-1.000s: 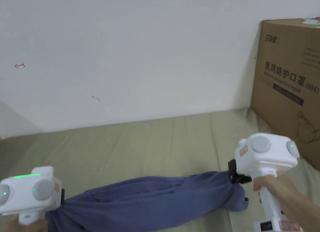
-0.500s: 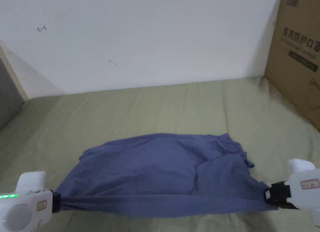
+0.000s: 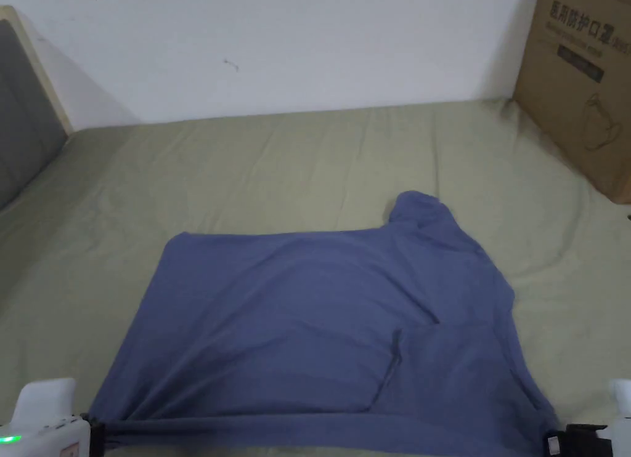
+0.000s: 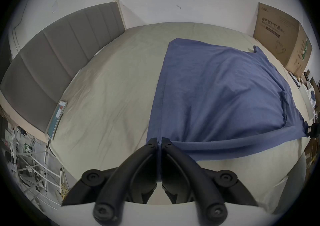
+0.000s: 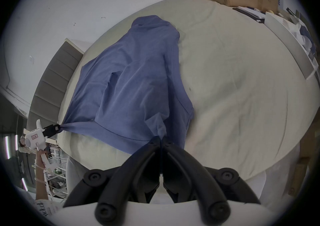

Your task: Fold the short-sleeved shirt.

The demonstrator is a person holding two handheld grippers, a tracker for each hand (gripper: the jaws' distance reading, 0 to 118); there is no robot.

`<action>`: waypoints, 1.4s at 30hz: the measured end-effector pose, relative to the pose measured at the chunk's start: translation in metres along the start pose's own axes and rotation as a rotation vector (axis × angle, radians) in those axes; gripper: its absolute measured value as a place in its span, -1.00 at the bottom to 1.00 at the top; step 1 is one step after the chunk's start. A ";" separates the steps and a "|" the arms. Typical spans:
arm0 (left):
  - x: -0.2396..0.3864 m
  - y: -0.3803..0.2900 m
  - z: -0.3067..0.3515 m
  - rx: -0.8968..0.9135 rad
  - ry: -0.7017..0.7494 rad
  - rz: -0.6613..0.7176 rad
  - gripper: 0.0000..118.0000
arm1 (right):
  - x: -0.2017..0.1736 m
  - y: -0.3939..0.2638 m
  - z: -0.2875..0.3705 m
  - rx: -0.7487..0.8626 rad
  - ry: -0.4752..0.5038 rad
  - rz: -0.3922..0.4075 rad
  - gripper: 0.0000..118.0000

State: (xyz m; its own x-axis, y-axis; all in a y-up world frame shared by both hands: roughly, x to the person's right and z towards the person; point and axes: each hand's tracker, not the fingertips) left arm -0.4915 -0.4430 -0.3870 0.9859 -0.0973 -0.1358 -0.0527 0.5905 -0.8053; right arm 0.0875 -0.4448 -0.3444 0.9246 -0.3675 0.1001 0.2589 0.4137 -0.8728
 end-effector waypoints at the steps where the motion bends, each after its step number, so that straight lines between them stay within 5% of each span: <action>1: -0.001 -0.005 0.002 -0.006 -0.011 0.009 -0.98 | 0.001 -0.003 0.002 0.000 -0.006 -0.002 -0.99; 6: -0.001 -0.021 0.010 0.004 -0.019 0.030 -0.94 | -0.001 -0.007 0.006 0.020 -0.021 0.008 -0.99; 10: 0.002 -0.018 0.013 0.006 0.007 0.014 -0.69 | -0.007 -0.005 0.005 0.035 -0.038 0.034 -0.97; 11: 0.001 -0.019 0.017 0.011 0.004 0.011 -0.40 | -0.011 -0.005 0.006 0.041 -0.056 0.057 -0.83; 13: -0.001 -0.020 0.027 0.035 -0.017 0.018 0.43 | -0.017 -0.008 0.008 0.059 -0.097 0.116 0.13; 14: -0.002 -0.020 0.034 0.051 -0.034 0.028 0.59 | -0.021 -0.011 0.011 0.076 -0.102 0.134 0.53; 15: -0.003 -0.023 0.042 0.057 -0.044 0.038 0.60 | -0.026 -0.014 0.017 0.093 -0.084 0.134 0.67; 20: -0.003 -0.053 0.075 0.091 -0.111 0.089 0.50 | -0.045 -0.034 0.044 0.177 0.013 0.072 0.63; 22: -0.001 -0.064 0.083 0.086 -0.117 0.098 -0.05 | -0.049 -0.045 0.051 0.196 0.051 0.054 0.48; 23: 0.000 -0.070 0.084 0.085 -0.109 0.113 -0.41 | -0.053 -0.051 0.055 0.201 0.061 0.039 0.18; 24: -0.001 -0.077 0.083 0.080 -0.097 0.117 -0.81 | -0.056 -0.057 0.058 0.217 0.074 0.047 -0.46; 25: -0.002 -0.080 0.082 0.078 -0.096 0.118 -0.92 | -0.060 -0.062 0.060 0.217 0.059 0.054 -0.95; 27: -0.005 -0.085 0.081 0.056 -0.118 0.137 -1.00 | -0.062 -0.071 0.060 0.227 0.035 0.050 -0.99; 32: -0.012 -0.082 0.070 0.067 -0.089 0.192 -1.00 | -0.058 -0.081 0.048 0.173 0.024 0.048 -0.99; 33: -0.012 -0.078 0.067 0.081 -0.070 0.168 -0.83 | -0.057 -0.081 0.045 0.169 0.004 0.054 -0.99; 35: -0.013 -0.069 0.058 0.078 -0.033 0.104 0.06 | -0.054 -0.080 0.042 0.164 0.001 0.050 -0.99; 36: -0.011 -0.064 0.051 0.073 -0.019 0.077 0.28 | -0.052 -0.079 0.041 0.158 0.006 0.045 -0.99; 42: -0.021 -0.044 0.002 0.054 -0.020 0.120 0.28 | -0.048 -0.075 0.033 0.139 -0.025 0.050 -0.99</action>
State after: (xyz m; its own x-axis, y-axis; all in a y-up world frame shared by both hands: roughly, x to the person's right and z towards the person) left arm -0.5093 -0.4650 -0.3474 0.9761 -0.0081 -0.2172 -0.1620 0.6392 -0.7518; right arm 0.0330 -0.4305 -0.2678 0.9438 -0.3228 0.0713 0.2465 0.5433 -0.8026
